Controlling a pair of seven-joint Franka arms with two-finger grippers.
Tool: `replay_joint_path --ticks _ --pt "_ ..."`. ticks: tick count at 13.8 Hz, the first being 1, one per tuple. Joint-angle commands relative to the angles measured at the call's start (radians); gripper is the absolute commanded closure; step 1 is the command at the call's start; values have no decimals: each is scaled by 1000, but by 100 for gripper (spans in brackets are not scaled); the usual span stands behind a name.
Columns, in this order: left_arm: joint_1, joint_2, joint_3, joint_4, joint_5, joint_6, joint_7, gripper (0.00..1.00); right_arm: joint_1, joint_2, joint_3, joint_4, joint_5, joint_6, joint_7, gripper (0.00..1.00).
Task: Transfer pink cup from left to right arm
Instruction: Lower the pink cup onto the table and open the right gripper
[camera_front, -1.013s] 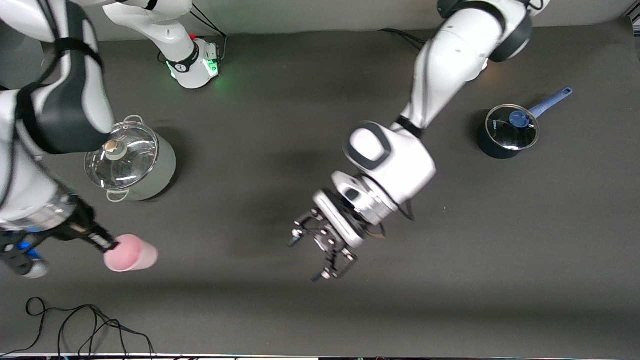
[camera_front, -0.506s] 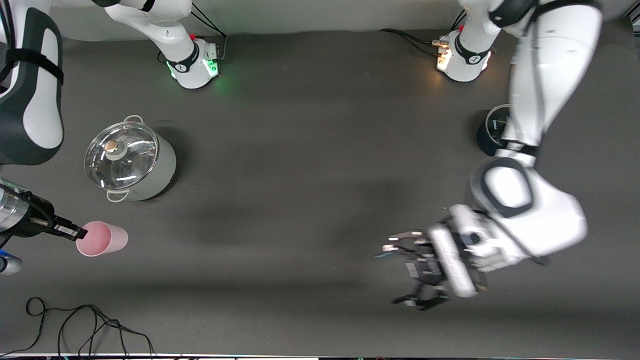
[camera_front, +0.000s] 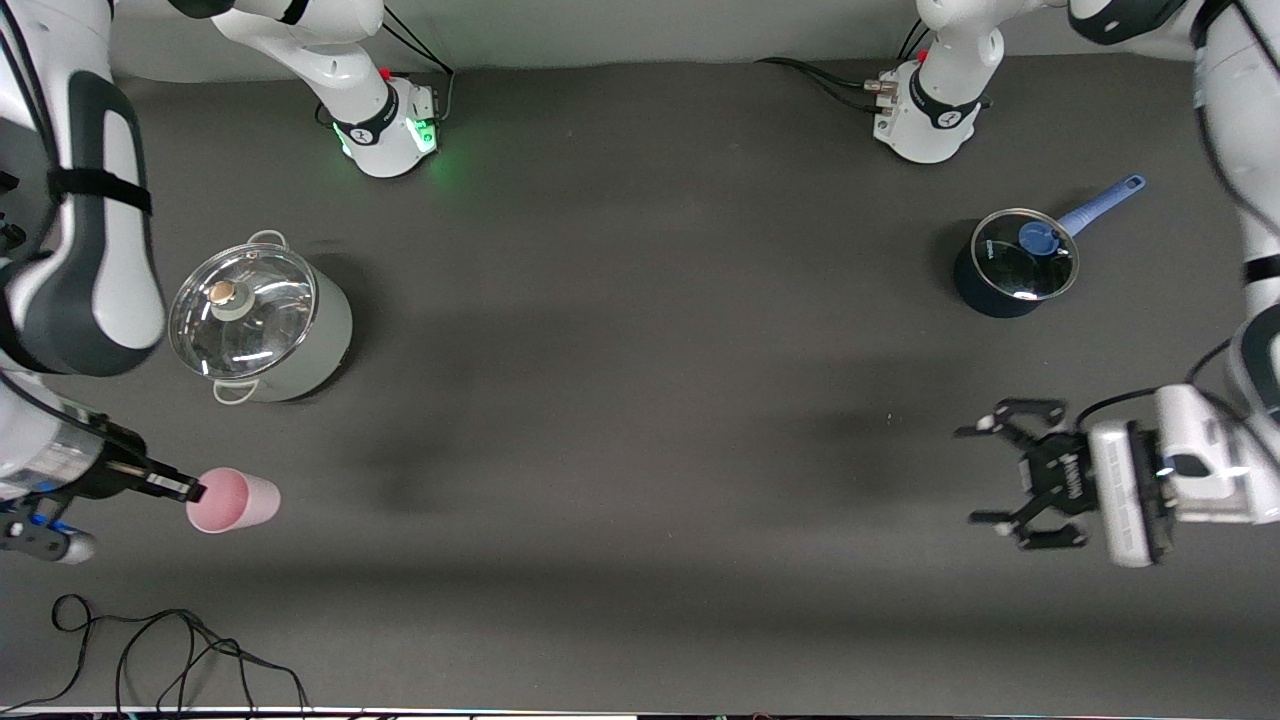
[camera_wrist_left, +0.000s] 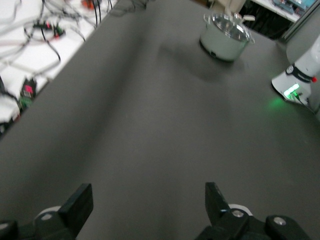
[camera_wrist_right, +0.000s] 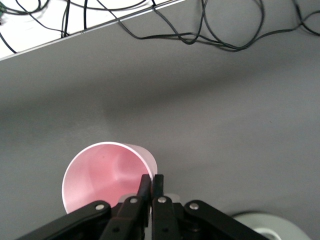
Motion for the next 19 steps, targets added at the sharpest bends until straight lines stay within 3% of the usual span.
replay_joint_path --ticks 1,5,9,15,17,18,19 --pt "22 -48 -1 18 126 -130 -110 0 -6 -35 -2 -144 19 125 -55 100" --pt "20 -55 -1 107 308 -263 -309 0 -1 -26 -2 -353 19 382 -59 100" --pt "19 -170 28 107 474 -313 -466 0 -1 51 -2 -358 18 393 -108 100" --pt "7 -252 22 95 666 -372 -796 0 -6 72 -2 -348 8 397 -108 100" --pt "5 -253 16 95 663 -455 -936 0 -6 74 -2 -345 8 419 -110 53" --pt "-5 -255 10 95 664 -478 -1033 0 -6 74 -2 -347 10 428 -117 1" --pt "-30 -255 13 95 666 -488 -1102 0 -9 78 0 -347 10 430 -120 0"
